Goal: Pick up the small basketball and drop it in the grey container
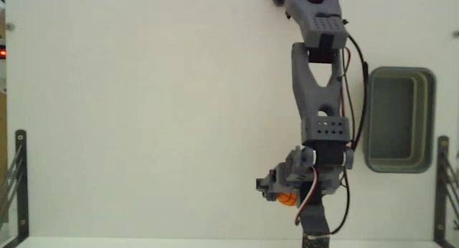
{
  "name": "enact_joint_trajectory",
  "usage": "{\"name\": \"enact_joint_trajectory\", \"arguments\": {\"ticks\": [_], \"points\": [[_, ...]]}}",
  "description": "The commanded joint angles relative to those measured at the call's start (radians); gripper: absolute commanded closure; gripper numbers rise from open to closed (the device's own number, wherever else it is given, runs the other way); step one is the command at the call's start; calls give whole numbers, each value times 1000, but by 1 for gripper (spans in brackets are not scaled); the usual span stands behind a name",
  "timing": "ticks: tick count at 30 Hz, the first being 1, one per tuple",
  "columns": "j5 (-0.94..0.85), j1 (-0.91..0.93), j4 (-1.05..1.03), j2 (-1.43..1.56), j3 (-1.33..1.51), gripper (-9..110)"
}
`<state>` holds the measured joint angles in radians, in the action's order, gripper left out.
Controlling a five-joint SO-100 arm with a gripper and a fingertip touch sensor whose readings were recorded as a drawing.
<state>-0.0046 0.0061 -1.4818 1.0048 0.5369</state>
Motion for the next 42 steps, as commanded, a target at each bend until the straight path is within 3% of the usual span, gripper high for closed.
{"name": "enact_joint_trajectory", "arguments": {"ticks": [1,42], "points": [[5,-6,-9,28,-46,19],[5,-63,-4,79,11,19]]}}
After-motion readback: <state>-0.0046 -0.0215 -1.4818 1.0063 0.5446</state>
